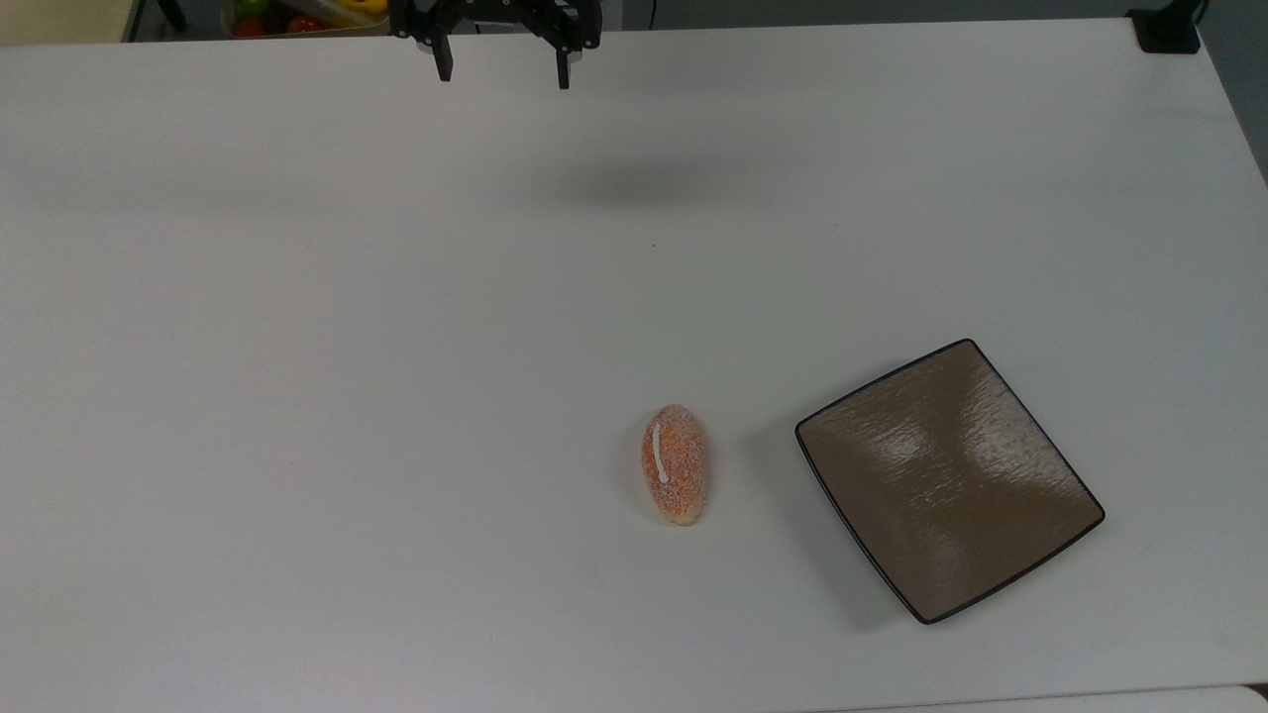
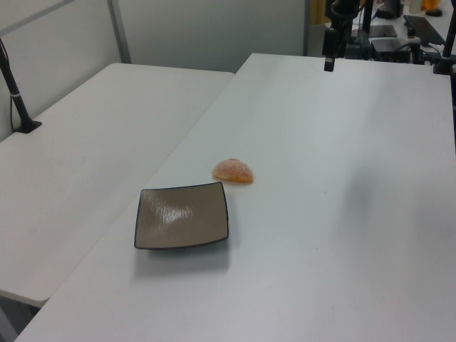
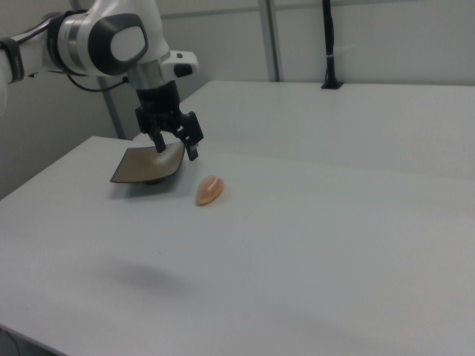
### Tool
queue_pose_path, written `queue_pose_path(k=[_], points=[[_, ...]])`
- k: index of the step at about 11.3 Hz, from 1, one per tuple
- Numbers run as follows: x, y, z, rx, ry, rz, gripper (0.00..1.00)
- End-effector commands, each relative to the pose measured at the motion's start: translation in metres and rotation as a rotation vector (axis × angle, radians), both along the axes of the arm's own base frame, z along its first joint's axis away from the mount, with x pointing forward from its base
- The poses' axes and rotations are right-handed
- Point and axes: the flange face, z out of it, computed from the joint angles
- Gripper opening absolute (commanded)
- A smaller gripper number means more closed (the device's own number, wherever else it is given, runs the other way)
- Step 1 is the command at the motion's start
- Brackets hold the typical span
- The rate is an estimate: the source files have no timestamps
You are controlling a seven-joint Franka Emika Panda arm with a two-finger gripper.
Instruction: Bread is placed on a ceramic plate
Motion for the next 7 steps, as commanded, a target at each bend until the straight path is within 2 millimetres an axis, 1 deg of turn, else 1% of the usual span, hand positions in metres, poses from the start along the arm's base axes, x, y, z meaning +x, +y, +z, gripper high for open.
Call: queue_pose_path(k=[1,7], points=[[-0.0078,0.0026,0.0019,0.018,0.008,0.02,1.0],[-0.0051,0.0028,-0.0017,0.018,0.008,0.018,1.0]])
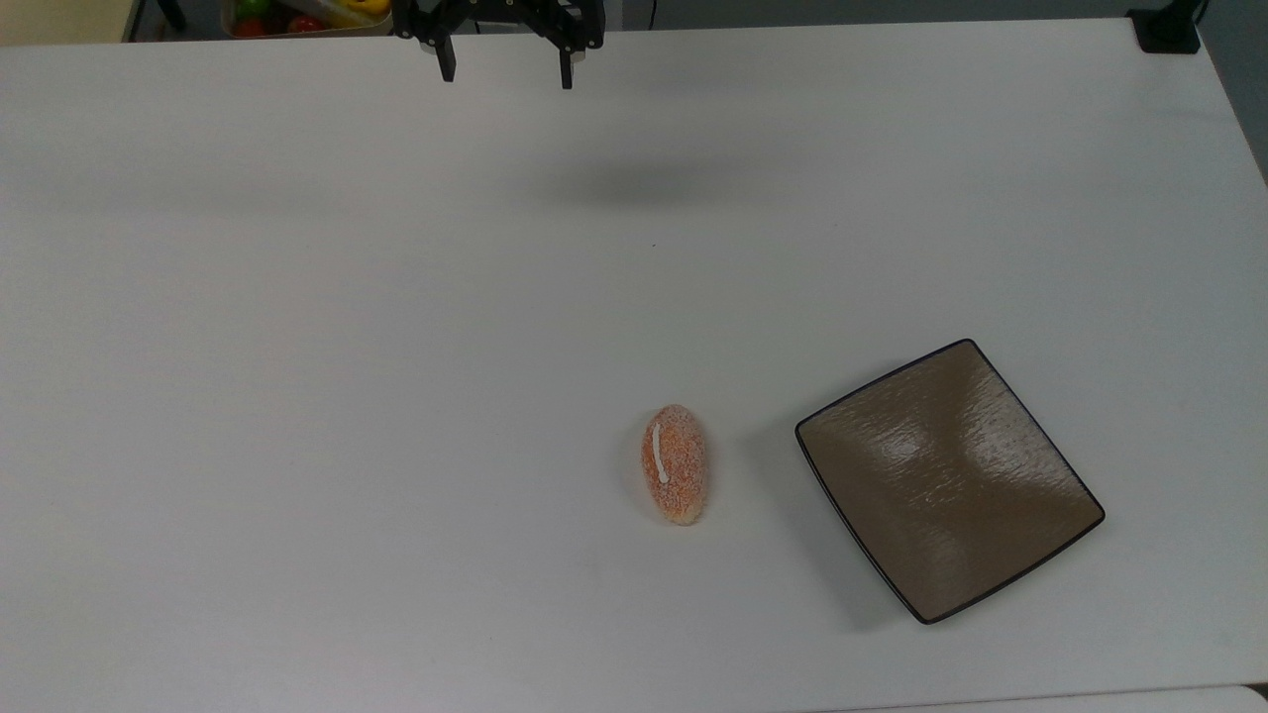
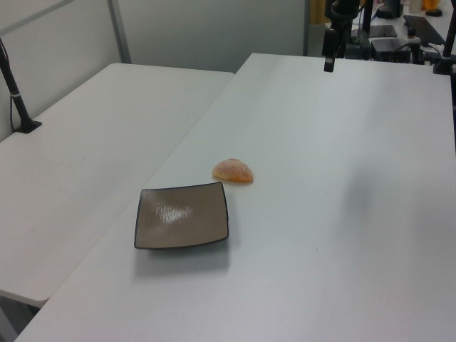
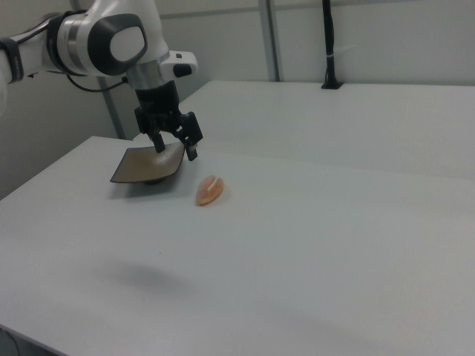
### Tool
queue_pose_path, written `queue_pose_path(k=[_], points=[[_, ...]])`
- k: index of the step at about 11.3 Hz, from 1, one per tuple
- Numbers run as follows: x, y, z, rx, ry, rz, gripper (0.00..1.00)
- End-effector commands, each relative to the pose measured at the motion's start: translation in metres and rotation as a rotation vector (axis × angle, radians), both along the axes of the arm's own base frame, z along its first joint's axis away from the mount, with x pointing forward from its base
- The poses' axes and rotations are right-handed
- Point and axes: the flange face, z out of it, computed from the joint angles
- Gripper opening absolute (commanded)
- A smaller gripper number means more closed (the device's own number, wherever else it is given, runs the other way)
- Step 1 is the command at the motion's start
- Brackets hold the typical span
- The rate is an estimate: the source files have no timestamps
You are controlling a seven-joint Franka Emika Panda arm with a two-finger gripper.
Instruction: Bread is placed on a ceramic plate
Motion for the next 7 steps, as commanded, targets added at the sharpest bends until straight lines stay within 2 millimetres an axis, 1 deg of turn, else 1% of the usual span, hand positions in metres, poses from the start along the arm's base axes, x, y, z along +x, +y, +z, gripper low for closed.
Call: queue_pose_path(k=[1,3,4,6,7], points=[[-0.003,0.001,-0.002,0.018,0.002,0.016,1.0],[0.008,0.005,-0.011,0.017,-0.029,0.025,1.0],[0.019,0.006,-0.017,0.02,-0.066,0.02,1.0],[0.046,0.014,-0.043,0.017,-0.135,0.034,1.0],[0.058,0.029,-0.056,0.017,-0.178,0.06,1.0]])
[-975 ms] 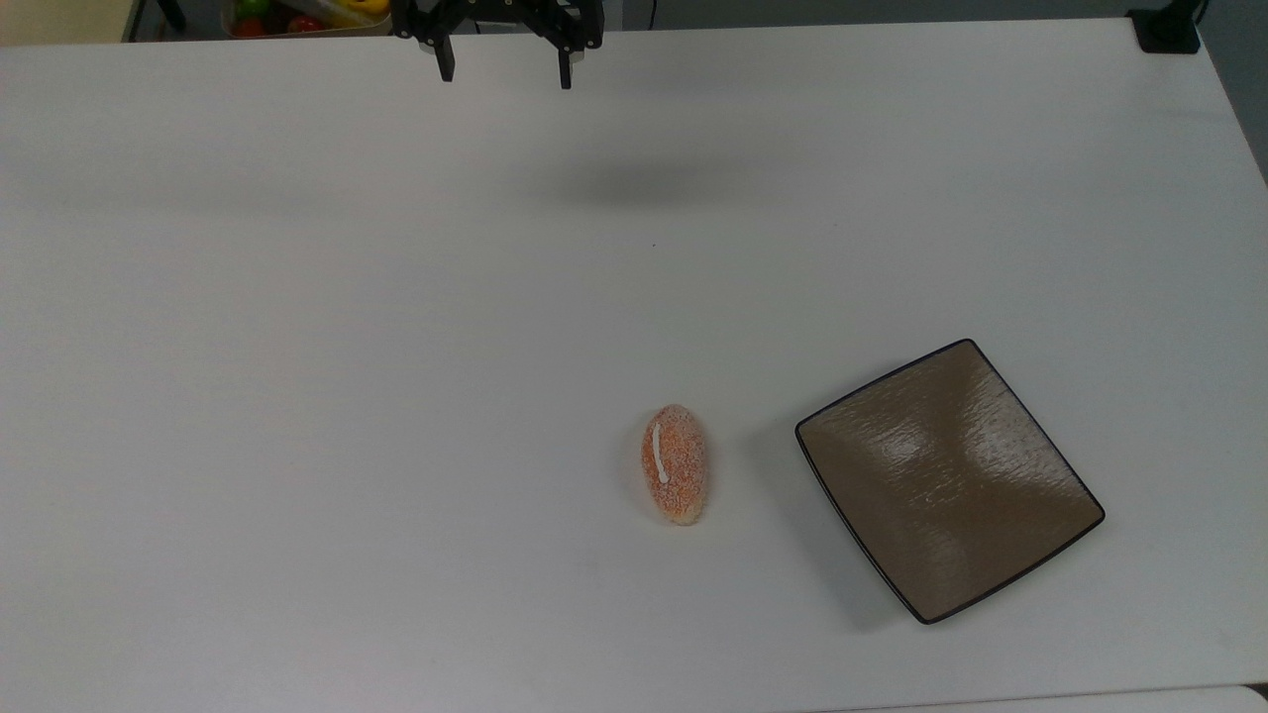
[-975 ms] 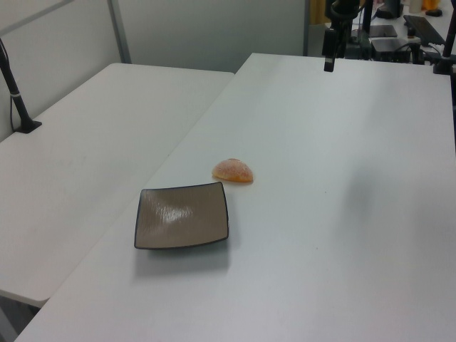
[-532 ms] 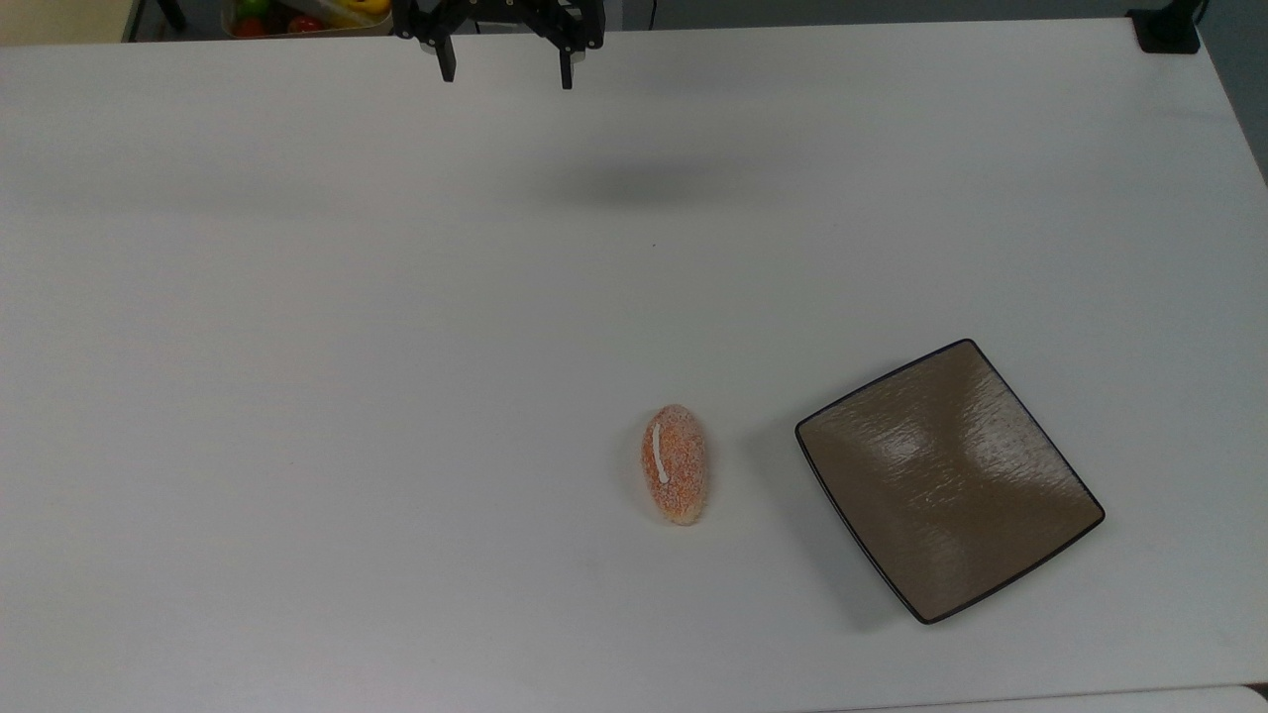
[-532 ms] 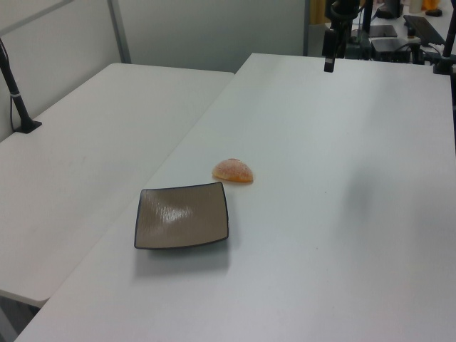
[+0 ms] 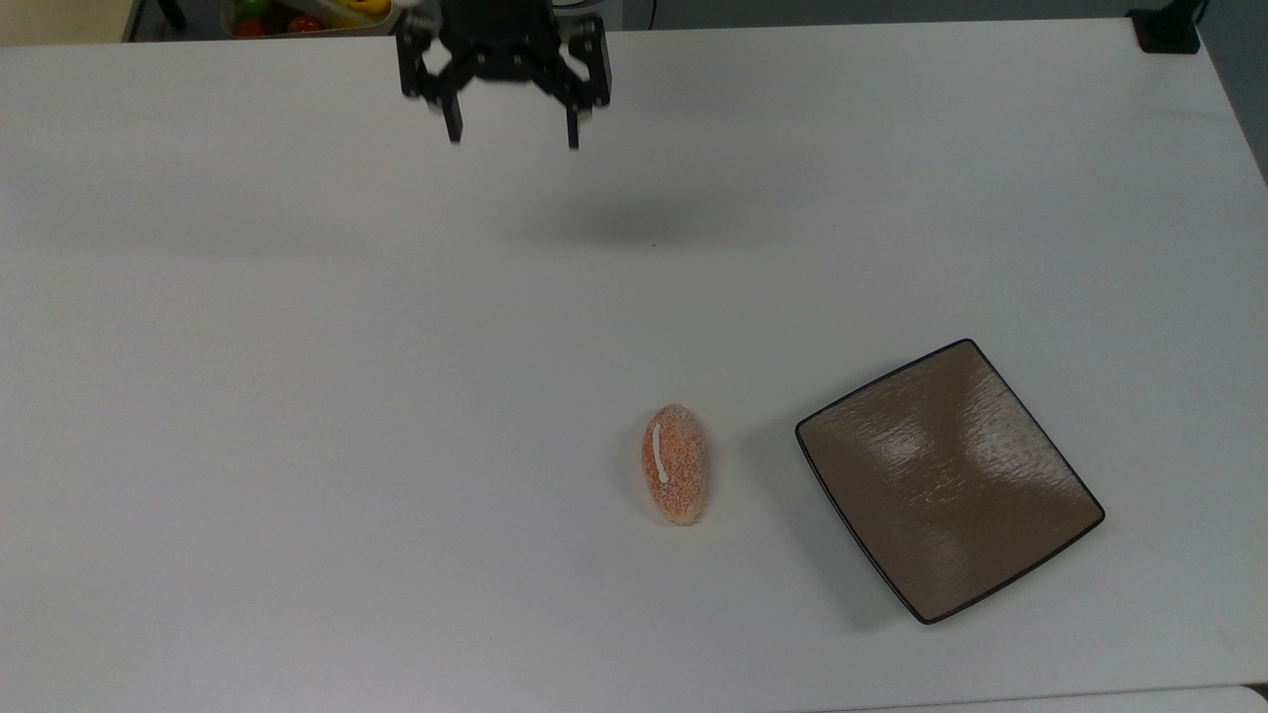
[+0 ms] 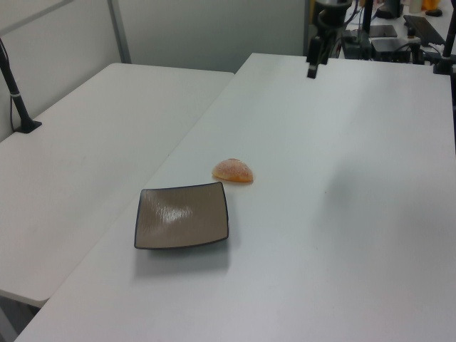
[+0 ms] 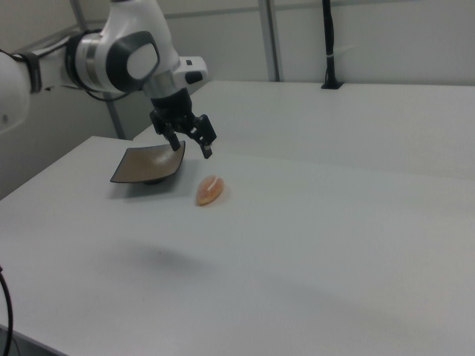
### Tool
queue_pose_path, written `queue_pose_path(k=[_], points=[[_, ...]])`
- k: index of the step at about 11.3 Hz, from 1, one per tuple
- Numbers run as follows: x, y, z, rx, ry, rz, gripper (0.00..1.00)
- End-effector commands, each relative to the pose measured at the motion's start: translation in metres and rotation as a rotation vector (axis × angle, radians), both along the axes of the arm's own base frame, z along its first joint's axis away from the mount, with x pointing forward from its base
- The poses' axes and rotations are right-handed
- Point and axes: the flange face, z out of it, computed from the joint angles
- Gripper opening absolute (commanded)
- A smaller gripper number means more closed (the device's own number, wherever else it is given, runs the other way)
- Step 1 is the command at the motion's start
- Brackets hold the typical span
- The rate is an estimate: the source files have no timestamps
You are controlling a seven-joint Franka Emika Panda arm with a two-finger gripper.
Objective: Bread is placed on a ceramic plate
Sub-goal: 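Move the open gripper down over the orange bread roll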
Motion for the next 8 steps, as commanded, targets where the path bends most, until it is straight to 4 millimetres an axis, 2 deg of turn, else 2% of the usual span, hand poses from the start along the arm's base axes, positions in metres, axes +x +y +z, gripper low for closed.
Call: queue_pose_path(k=[1,2,3,6,8], points=[[0.037,0.035,-0.043,0.009,-0.101,0.06,1.0],[0.05,0.047,-0.057,0.01,-0.108,0.074,1.0],[0.056,0.069,-0.08,0.009,-0.082,0.085,1.0],[0.091,0.092,-0.116,0.04,-0.171,-0.051,1.0],[0.105,0.105,-0.137,0.038,-0.187,-0.084,1.0]])
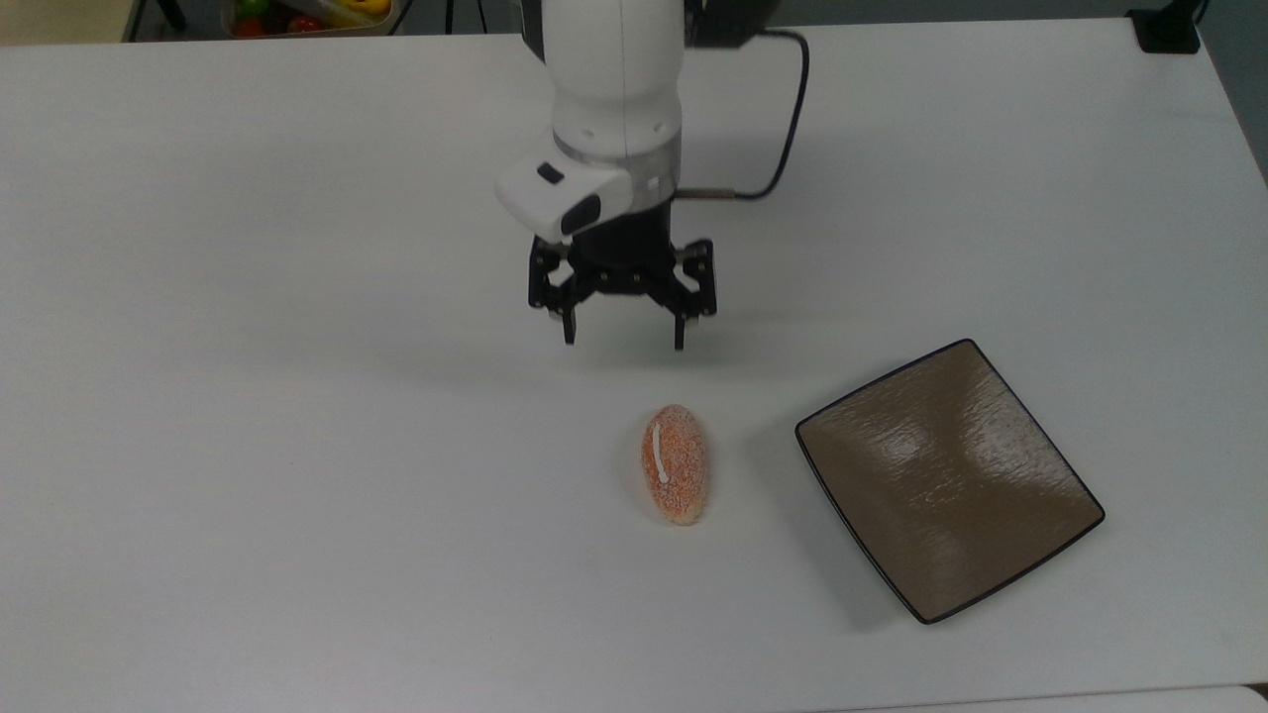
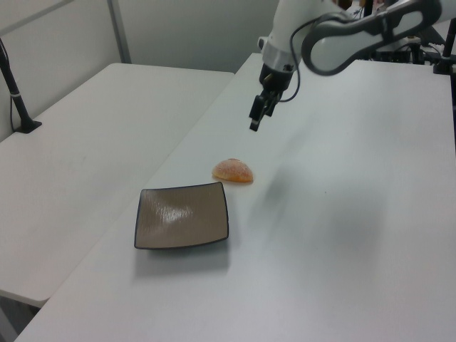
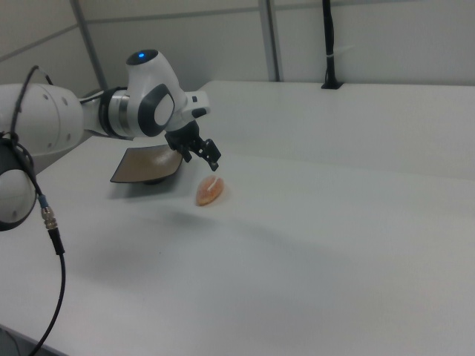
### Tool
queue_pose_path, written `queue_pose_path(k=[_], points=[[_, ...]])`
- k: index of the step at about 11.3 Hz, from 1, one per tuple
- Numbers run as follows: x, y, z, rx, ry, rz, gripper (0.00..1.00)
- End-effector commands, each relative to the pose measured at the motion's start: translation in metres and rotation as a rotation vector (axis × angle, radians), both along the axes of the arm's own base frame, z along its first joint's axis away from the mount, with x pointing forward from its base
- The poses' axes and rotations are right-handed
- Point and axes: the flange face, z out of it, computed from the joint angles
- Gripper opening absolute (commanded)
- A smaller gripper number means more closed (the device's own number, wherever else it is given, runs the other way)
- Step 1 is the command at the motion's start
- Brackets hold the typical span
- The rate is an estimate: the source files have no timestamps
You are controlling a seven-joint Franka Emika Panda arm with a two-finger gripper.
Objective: Bread is placed on a ceramic plate
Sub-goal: 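Move the open gripper down over the orange bread roll, then close the gripper on the bread roll and lift it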
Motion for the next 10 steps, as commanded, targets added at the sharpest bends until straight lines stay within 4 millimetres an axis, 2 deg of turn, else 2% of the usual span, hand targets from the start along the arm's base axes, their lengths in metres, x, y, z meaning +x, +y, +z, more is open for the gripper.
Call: queue_pose_path(k=[1,6,10], points=[[0.025,0.018,-0.032,-0.013,-0.021,-0.062,1.0],[0.045,0.036,-0.083,-0.068,-0.009,-0.087,1.0],[0.048,0.055,-0.106,-0.088,-0.076,-0.115,1.0]])
